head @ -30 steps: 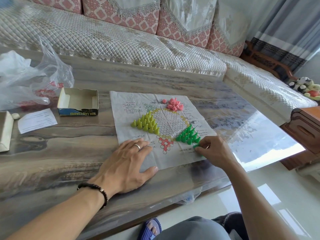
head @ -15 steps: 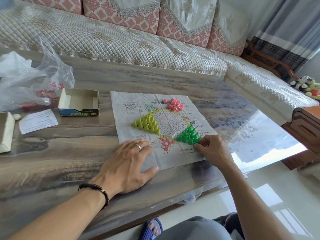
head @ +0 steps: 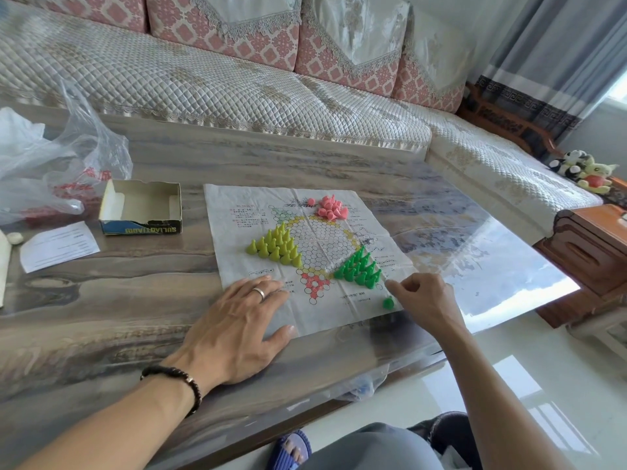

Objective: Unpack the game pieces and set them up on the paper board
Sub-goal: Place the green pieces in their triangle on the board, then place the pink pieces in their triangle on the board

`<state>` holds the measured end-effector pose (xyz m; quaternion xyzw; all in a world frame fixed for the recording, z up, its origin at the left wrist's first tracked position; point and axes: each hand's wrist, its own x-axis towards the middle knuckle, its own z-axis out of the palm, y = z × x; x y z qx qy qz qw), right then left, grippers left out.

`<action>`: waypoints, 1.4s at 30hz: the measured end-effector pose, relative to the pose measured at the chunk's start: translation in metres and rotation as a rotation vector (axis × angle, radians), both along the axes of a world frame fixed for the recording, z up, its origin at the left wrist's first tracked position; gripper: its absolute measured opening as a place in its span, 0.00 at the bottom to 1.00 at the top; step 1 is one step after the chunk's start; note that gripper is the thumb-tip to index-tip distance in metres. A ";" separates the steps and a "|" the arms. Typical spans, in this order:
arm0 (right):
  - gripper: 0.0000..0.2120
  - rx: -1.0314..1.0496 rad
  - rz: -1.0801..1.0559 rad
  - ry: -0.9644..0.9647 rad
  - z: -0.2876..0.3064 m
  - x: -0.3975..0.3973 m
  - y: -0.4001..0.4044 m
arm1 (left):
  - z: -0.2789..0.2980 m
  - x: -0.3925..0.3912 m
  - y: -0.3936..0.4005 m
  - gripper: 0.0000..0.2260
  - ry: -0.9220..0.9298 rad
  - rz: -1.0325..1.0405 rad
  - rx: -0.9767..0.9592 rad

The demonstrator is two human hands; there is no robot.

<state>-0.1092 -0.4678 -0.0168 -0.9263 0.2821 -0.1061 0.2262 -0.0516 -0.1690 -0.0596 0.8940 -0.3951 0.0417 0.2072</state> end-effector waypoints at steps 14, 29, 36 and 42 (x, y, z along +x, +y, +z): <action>0.07 0.055 0.046 -0.080 -0.001 0.003 0.002 | -0.001 0.000 0.000 0.29 -0.042 -0.018 -0.001; 0.07 0.018 0.075 -0.109 -0.012 0.013 0.001 | -0.002 0.000 0.000 0.31 -0.053 0.014 -0.026; 0.12 0.015 0.093 -0.116 -0.008 0.011 0.000 | -0.003 0.001 0.000 0.32 -0.020 0.014 -0.046; 0.14 -0.065 0.114 -0.166 0.018 0.022 -0.003 | 0.009 0.003 0.001 0.36 0.118 0.025 -0.101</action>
